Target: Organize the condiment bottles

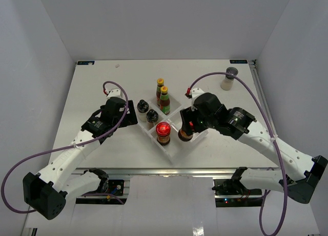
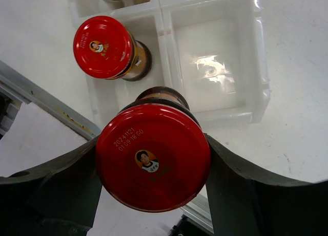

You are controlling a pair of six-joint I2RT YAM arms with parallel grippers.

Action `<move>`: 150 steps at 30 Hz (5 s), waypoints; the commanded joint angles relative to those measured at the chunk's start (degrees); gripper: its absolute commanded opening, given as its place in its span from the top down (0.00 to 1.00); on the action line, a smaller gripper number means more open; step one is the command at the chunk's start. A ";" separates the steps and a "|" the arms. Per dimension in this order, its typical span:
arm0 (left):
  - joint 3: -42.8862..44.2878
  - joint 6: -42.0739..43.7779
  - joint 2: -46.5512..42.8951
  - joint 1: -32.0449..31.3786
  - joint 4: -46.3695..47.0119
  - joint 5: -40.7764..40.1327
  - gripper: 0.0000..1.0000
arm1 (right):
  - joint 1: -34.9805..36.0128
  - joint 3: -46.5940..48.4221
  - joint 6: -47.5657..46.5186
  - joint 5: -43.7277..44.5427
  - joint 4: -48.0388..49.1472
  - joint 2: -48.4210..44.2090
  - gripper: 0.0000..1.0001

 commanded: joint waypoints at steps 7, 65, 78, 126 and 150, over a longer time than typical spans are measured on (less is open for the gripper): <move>0.26 -0.20 -1.92 0.37 -0.05 -0.88 0.02 | 7.70 1.14 3.58 4.54 11.14 1.47 0.92; 3.97 2.99 -2.51 0.45 0.13 3.44 0.02 | -2.64 7.58 -0.62 23.80 11.22 1.87 0.04; 9.40 7.40 -0.11 0.45 -1.25 7.05 0.02 | -37.98 28.67 -5.06 7.26 18.32 24.67 0.07; 8.61 8.75 3.67 0.52 1.35 1.74 0.02 | -50.88 47.03 -13.61 0.92 16.88 60.77 0.27; 9.57 8.24 1.99 0.45 0.38 1.57 0.02 | -52.64 47.54 -13.99 -0.69 13.22 61.99 0.43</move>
